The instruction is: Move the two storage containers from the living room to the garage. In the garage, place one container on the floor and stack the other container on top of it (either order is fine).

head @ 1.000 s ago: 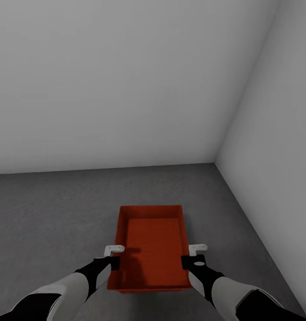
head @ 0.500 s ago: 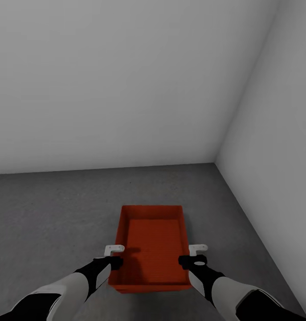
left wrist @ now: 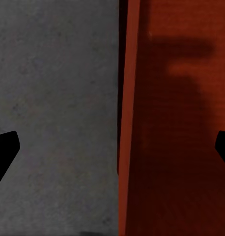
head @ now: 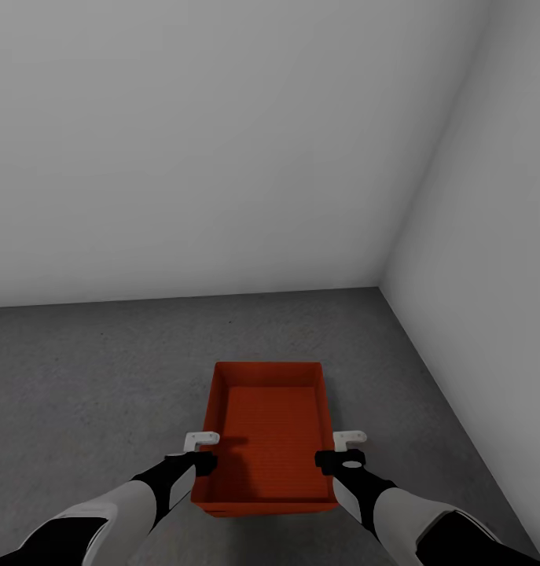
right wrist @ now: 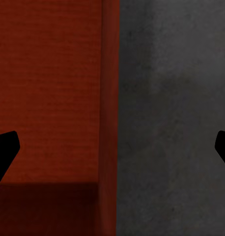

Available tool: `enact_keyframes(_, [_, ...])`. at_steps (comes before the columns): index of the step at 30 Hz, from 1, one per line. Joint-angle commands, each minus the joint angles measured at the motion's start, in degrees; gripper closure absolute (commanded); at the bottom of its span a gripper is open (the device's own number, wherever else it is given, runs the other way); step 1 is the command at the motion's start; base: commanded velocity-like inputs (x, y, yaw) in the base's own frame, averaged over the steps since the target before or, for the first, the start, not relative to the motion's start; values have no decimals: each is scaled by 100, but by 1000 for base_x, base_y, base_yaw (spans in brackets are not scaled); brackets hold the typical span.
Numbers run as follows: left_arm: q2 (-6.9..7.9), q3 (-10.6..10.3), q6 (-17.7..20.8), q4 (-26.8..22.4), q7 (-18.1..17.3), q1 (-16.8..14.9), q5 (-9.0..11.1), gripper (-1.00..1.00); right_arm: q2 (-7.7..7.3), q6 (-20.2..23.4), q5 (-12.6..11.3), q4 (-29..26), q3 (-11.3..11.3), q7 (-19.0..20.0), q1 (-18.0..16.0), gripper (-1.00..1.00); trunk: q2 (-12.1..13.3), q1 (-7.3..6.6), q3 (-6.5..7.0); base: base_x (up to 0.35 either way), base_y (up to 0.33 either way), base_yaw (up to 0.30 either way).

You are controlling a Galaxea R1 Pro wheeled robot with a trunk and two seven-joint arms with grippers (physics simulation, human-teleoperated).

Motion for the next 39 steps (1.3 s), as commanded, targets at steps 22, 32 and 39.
enact_keyframes(22, [-1, 14, 41, -21, 14, -1, 11, -100, 2, -21, -59, 4, 48, -14, -3, -100, 680, -374, 301, 0, 0, 0])
enact_keyframes(32, [-1, 14, 41, -21, 19, -4, 12, -100, 2, -20, -58, 4, 49, -14, -3, -100, 1081, -594, 481, 0, 0, 0])
enact_keyframes(39, [-1, 14, 41, -24, 22, -4, 13, -100, 2, -28, -65, 4, 45, -14, -3, -100, 1362, -747, 607, 0, 0, 0])
